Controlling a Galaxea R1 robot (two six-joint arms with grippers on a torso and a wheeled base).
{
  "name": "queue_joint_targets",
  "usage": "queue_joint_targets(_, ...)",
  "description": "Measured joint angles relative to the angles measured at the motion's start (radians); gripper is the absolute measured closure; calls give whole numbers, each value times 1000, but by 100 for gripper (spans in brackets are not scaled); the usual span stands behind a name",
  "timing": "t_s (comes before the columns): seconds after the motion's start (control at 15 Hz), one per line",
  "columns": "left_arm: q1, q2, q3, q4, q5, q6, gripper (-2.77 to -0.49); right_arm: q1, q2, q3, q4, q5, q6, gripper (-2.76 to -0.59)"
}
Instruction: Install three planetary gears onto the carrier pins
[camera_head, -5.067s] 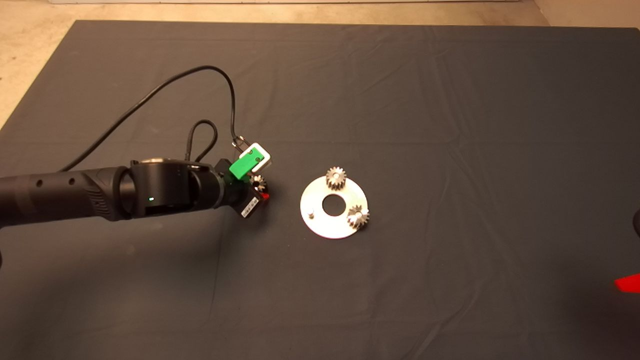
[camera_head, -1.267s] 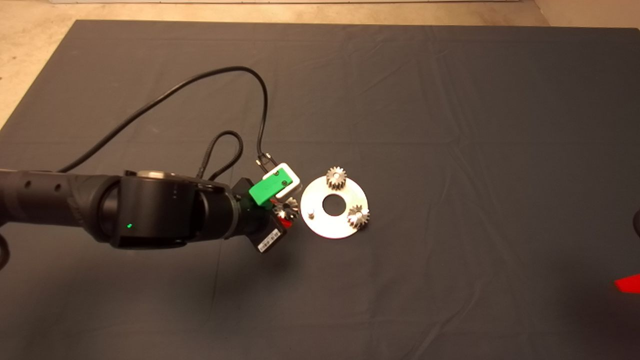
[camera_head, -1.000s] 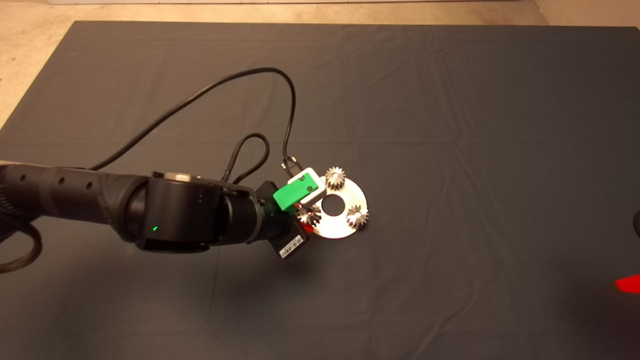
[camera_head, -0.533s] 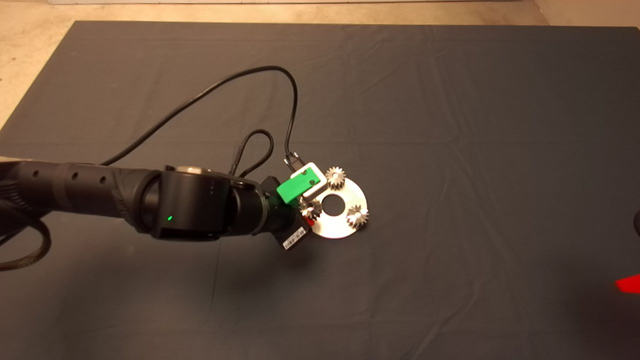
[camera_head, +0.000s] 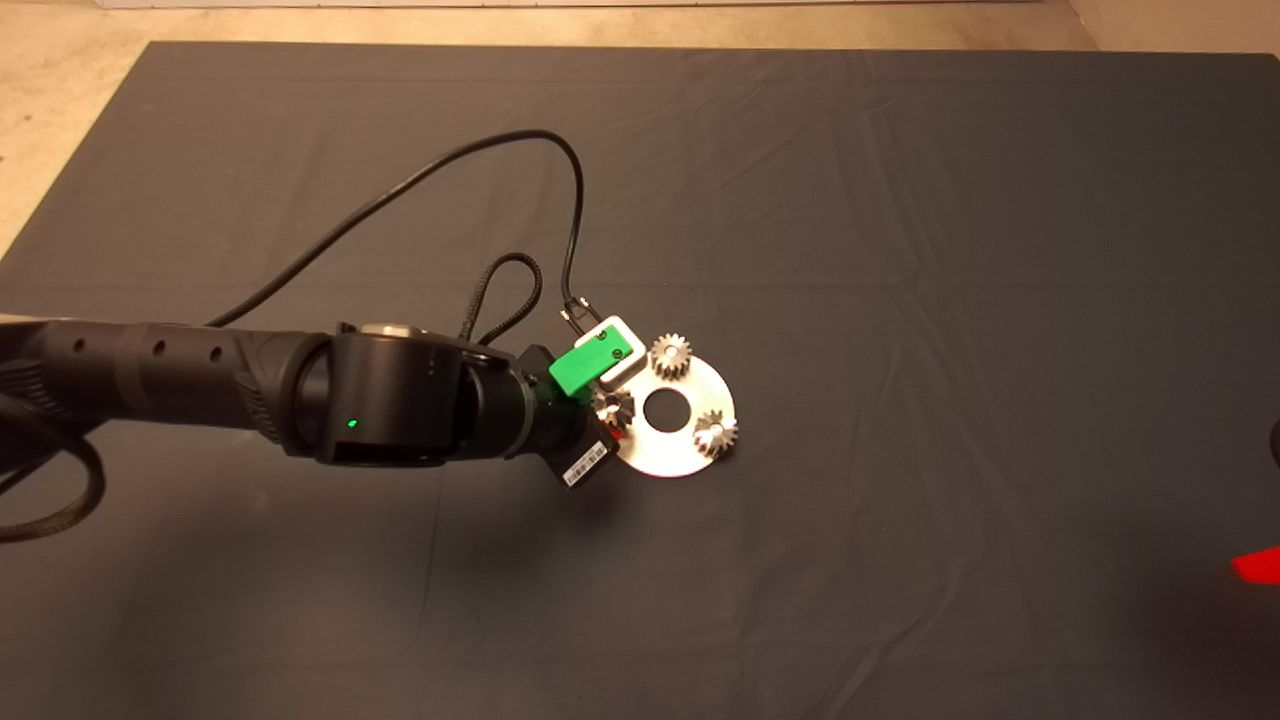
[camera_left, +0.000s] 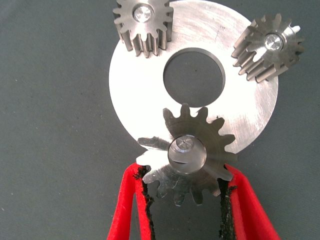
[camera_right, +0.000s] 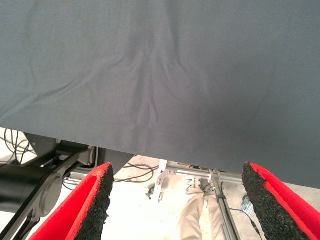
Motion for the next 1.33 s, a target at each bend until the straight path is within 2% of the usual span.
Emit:
queue_joint_targets(0.27, 27, 33, 0, 0, -4, 1, -51, 0, 0, 0, 0, 1, 0, -189)
queue_joint_targets(0.8, 32, 30, -36, 4, -2, 16, -51, 0, 0, 0, 1, 0, 0, -189)
queue_joint_targets(0.93, 39, 30, -43, 4, -3, 24, -51, 0, 0, 0, 2, 0, 0, -189)
queue_joint_targets(1.33, 46, 30, -43, 13, -10, 27, -51, 0, 0, 0, 3, 0, 0, -189)
